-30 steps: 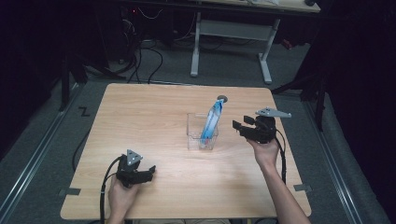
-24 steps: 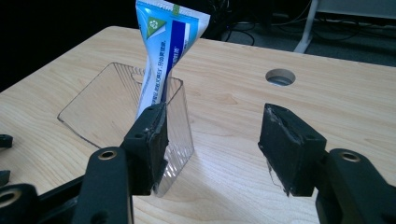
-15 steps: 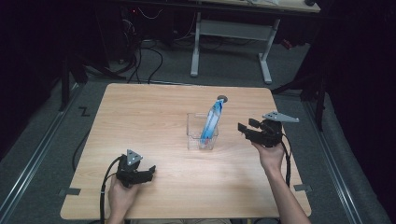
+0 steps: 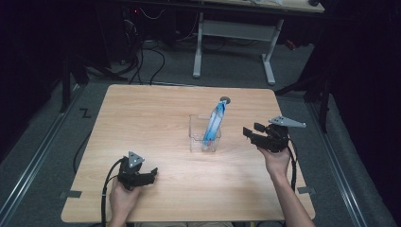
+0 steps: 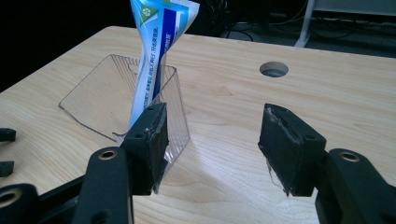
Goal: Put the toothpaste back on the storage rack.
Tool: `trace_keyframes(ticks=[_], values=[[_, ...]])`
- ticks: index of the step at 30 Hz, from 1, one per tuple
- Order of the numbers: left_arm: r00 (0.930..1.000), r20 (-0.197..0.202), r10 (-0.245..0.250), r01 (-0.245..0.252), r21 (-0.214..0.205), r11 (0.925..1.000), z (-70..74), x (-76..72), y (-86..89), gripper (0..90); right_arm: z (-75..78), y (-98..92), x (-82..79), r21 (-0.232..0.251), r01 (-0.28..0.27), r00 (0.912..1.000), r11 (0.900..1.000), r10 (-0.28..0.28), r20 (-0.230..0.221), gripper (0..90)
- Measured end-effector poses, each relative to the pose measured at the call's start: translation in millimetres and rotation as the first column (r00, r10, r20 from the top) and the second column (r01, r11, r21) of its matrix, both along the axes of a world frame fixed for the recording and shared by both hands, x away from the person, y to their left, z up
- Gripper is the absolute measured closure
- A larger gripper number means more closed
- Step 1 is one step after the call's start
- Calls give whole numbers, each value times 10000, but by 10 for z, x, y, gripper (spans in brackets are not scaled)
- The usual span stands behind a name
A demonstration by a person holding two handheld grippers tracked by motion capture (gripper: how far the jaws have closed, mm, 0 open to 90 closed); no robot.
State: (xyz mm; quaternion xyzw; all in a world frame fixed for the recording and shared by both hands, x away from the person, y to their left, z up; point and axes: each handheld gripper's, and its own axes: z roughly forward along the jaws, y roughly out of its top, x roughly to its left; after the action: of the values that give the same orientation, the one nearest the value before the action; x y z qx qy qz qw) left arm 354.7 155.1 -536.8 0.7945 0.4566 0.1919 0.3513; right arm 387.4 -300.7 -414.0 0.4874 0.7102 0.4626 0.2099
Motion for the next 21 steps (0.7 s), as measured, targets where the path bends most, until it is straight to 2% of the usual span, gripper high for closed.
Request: trace_keyframes(ticks=[21], values=[[10000, 1, 2, -2, -4, 10000, 0, 0, 0, 189, -8, -150, -174, 198, 162, 9998, 9997, -165, 142, 422]])
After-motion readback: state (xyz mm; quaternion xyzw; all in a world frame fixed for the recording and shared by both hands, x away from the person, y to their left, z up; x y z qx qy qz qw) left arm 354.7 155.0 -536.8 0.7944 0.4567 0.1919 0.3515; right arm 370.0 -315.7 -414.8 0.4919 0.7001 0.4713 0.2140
